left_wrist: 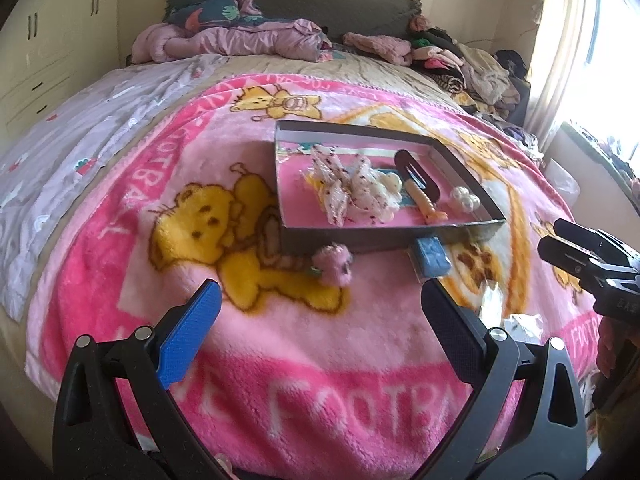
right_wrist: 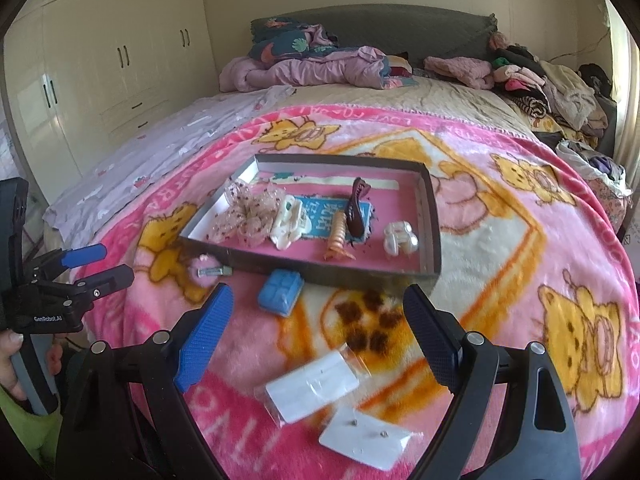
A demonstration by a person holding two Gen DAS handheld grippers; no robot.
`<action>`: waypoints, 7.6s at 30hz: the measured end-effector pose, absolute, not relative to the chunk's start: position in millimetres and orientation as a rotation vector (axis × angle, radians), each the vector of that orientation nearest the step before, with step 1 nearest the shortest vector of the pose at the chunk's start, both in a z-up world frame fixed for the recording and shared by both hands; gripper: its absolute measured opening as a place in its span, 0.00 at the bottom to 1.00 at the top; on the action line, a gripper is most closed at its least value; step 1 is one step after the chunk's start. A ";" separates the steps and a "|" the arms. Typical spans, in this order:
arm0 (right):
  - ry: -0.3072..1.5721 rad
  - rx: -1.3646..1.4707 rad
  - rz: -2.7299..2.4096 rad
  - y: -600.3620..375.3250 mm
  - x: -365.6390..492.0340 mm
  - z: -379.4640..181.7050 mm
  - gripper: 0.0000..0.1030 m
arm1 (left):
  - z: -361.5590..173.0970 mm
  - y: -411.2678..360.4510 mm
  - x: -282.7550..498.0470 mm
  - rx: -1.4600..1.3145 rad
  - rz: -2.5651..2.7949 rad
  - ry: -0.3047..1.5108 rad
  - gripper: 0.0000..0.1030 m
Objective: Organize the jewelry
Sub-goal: 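Grasp the clear earring card with the right tool while the left tool grasps the pink pom-pom clip, then carry the pom-pom clip with the left tool into the box while the right tool carries the earring card, then open the left tool to release the pom-pom clip while the right tool releases the earring card, then withdraw both tools from the box toward the blue box and clear sleeve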
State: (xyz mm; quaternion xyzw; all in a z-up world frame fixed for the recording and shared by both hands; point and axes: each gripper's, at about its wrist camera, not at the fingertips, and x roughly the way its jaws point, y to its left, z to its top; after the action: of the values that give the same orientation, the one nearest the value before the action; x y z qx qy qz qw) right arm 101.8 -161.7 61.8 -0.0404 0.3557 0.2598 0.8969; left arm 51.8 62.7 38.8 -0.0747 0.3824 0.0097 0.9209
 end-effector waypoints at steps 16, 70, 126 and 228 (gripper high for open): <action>0.797 -0.079 0.522 -189.4 83.7 28.3 0.82 | 18.6 29.5 46.8 -0.096 -0.010 0.835 0.89; 0.834 -0.072 0.420 -218.7 86.4 -44.6 0.61 | -35.4 44.7 109.8 -0.194 0.132 0.905 0.83; 0.718 -0.145 0.593 -111.2 176.8 36.4 0.52 | 27.2 92.1 137.9 -0.280 0.054 0.820 0.26; 0.791 -0.174 0.549 -161.2 105.3 10.2 0.84 | 19.5 50.8 90.9 -0.181 0.064 0.814 0.89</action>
State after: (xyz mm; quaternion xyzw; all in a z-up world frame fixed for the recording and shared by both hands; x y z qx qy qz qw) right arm 105.3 -161.2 10.2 -0.0837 0.3798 0.2637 0.8827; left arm 90.9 50.8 19.5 -0.0877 0.3951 0.0309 0.9139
